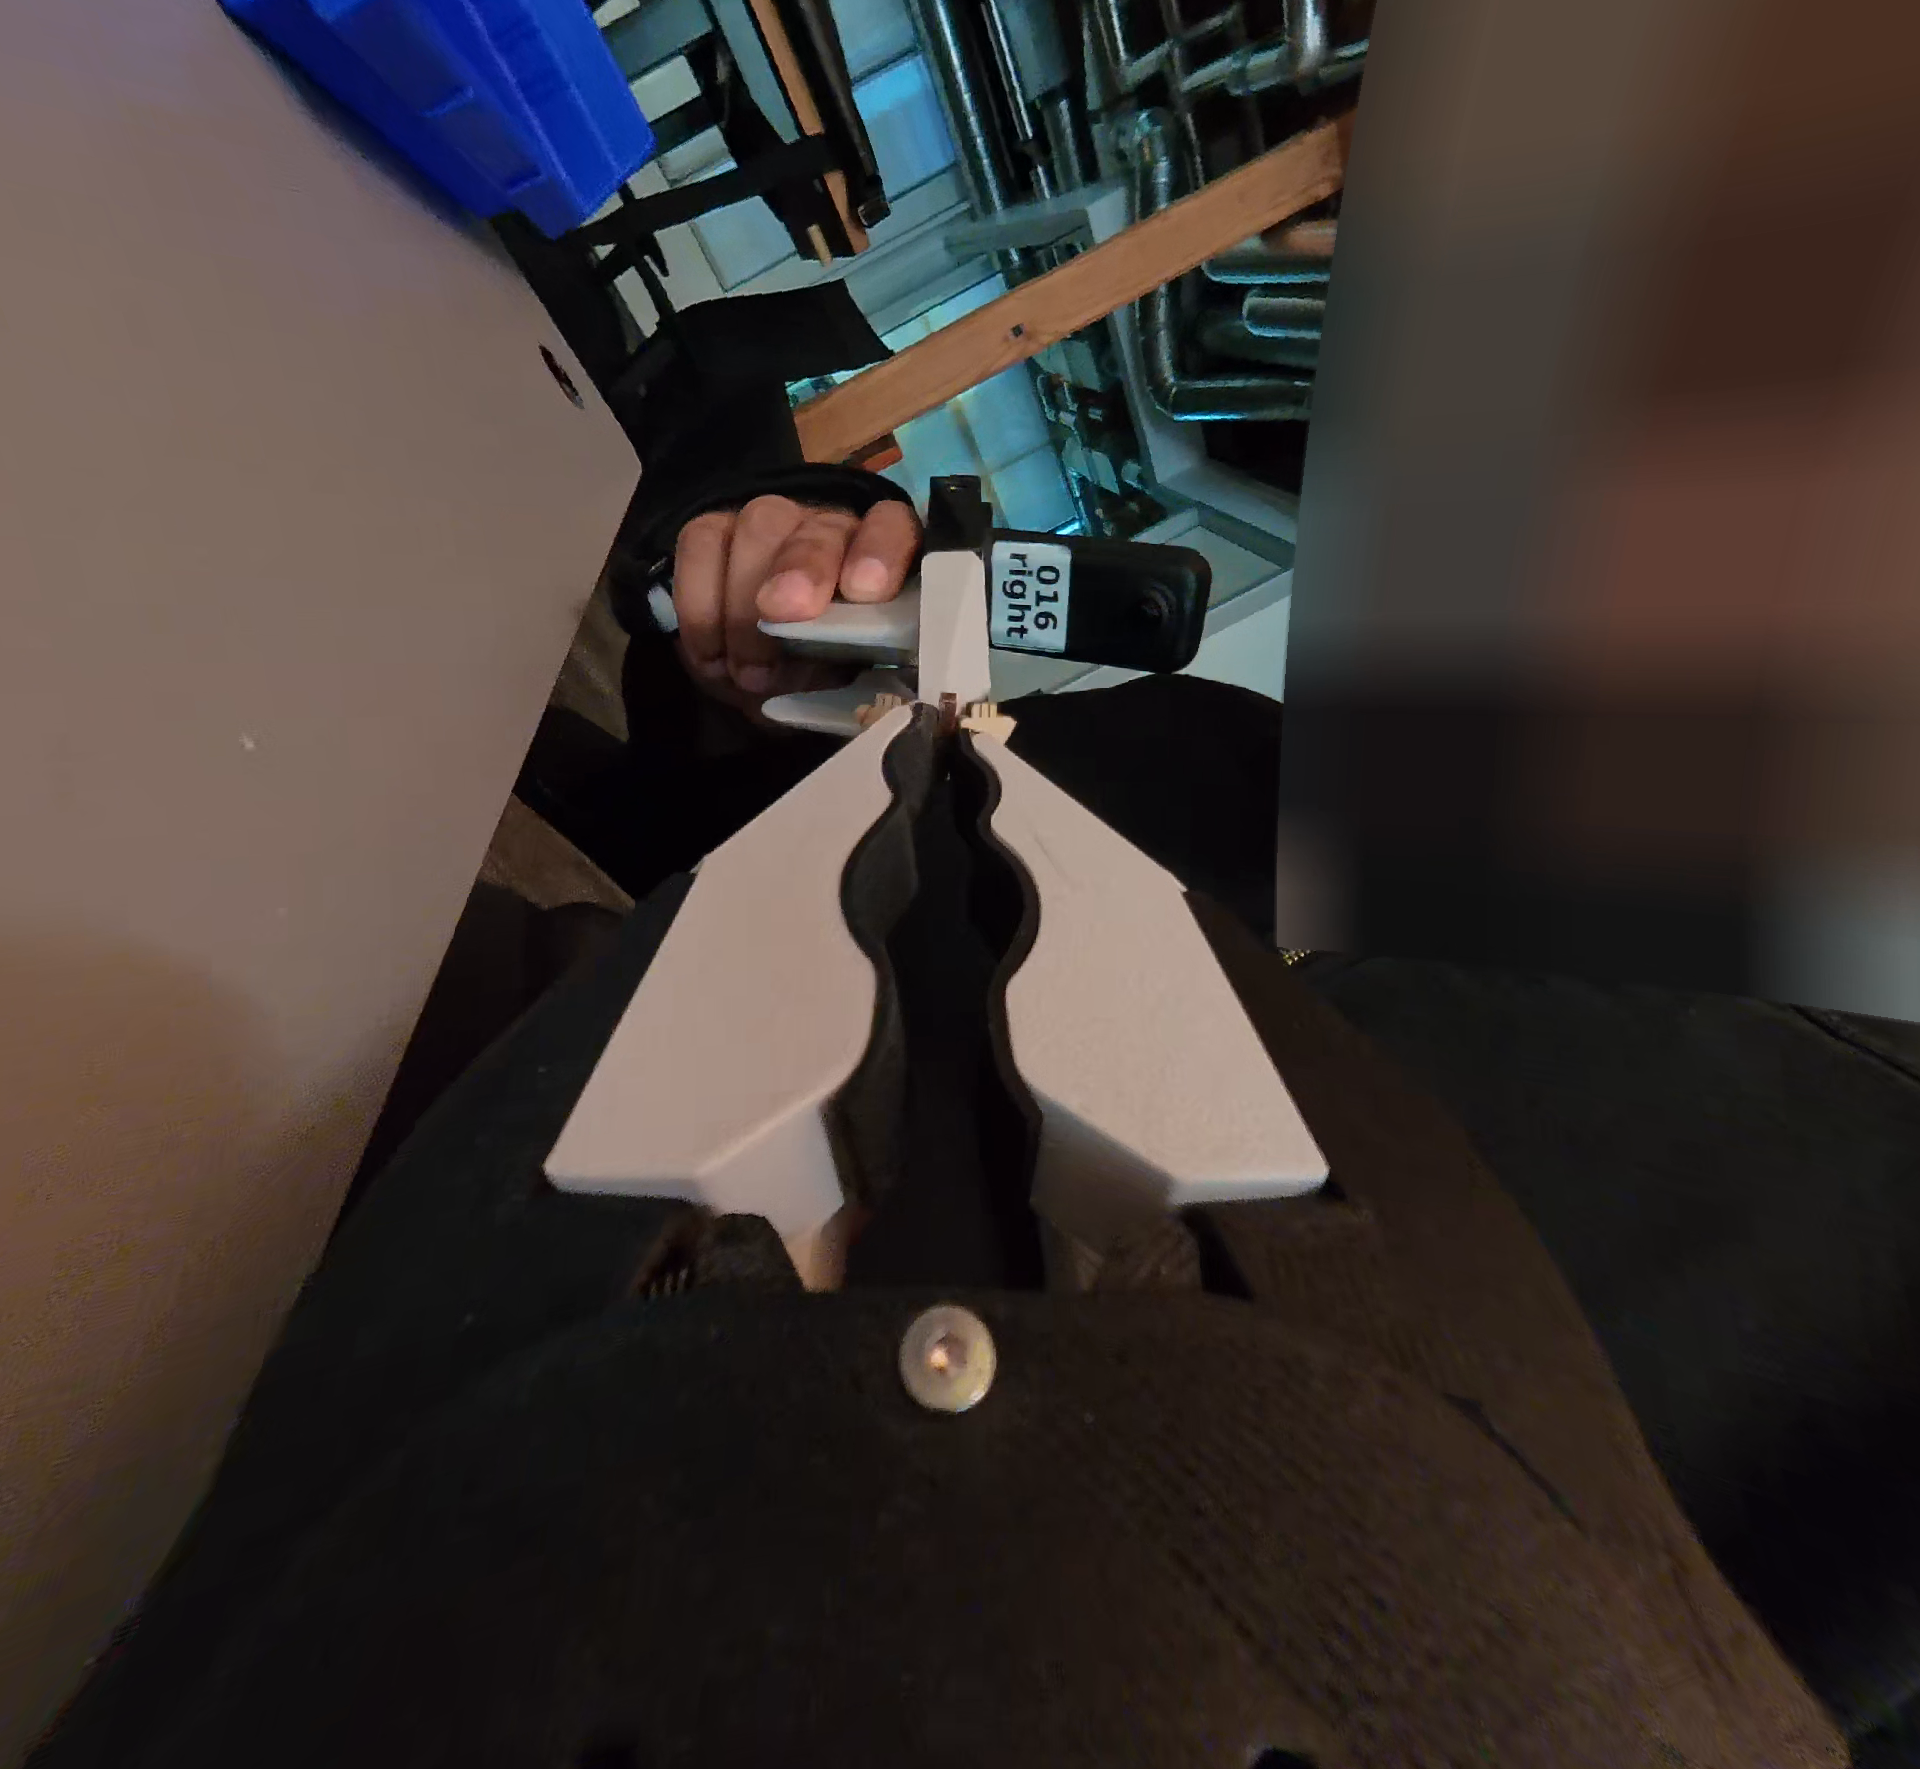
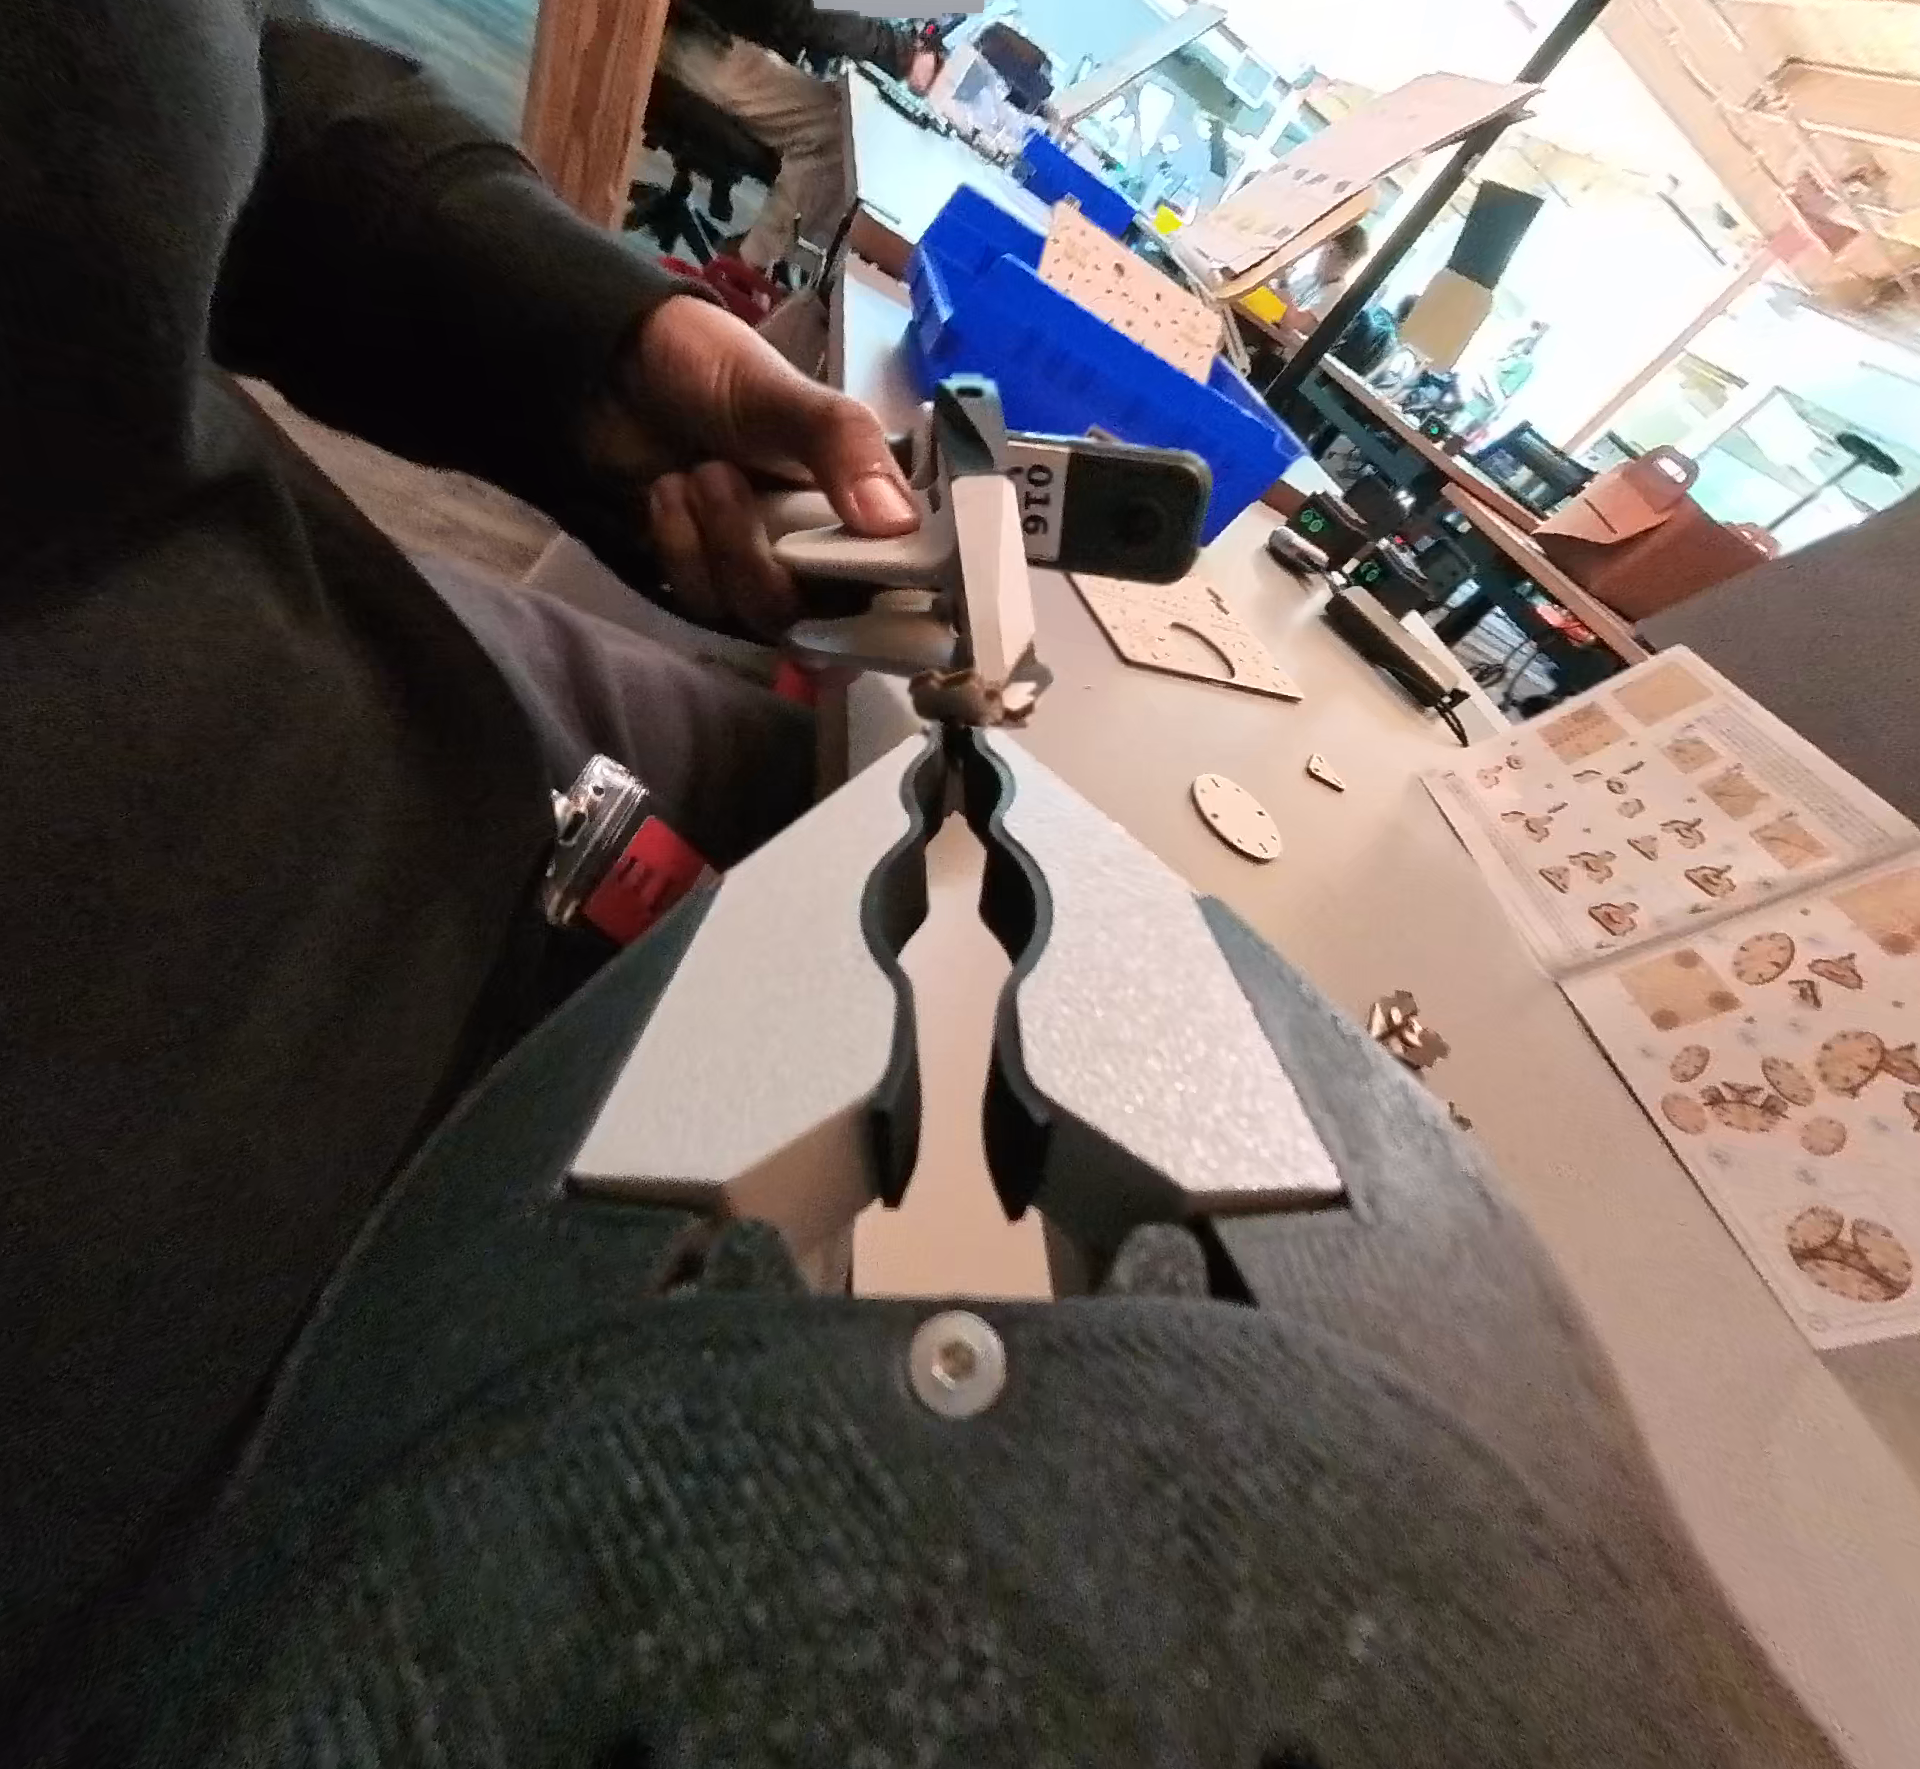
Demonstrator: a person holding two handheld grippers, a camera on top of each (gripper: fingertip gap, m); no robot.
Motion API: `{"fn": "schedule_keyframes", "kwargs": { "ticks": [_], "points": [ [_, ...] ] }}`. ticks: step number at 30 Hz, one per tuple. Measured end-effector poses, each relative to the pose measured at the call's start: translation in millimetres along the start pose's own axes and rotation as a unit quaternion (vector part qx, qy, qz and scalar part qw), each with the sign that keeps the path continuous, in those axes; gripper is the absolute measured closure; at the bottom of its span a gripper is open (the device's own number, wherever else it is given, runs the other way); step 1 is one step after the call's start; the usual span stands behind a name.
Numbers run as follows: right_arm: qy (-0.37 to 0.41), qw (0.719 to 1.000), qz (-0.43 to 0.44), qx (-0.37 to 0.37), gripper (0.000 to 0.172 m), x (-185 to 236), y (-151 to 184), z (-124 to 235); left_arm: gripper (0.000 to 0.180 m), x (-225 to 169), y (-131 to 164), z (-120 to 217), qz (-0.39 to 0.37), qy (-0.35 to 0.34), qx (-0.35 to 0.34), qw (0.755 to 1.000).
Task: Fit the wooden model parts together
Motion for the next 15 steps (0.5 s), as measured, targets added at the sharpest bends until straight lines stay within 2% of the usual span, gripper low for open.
{"fn": "schedule_keyframes", "kwargs": {
  "ticks": [4,5,7,15],
  "points": [
    [0.022,0.999,-0.016,-0.020,0.171,-9,-4,7,0.180,-4,-9,-7,-0.024,0.003,-0.001,1.000],
    [0.025,0.999,-0.016,-0.019,0.171,-10,-3,8,0.177,-5,-9,-9,-0.030,-0.001,0.002,1.000],
    [0.033,0.999,-0.016,-0.015,0.171,-11,-2,8,0.157,-5,-11,-11,-0.038,-0.013,0.003,0.999],
    [0.034,0.997,-0.065,-0.034,0.170,-19,0,13,0.159,-8,-11,-9,-0.052,-0.017,-0.008,0.998]
  ]
}}
Point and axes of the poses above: each gripper's, where its closed fingertips meet, z back along the fingers, y out of its underside, x = y × z across the jaws, the point moved 6 cm from there along z, back along the fingers, and after that the axes turned 1 degree about -y, right-handed, at the moved point
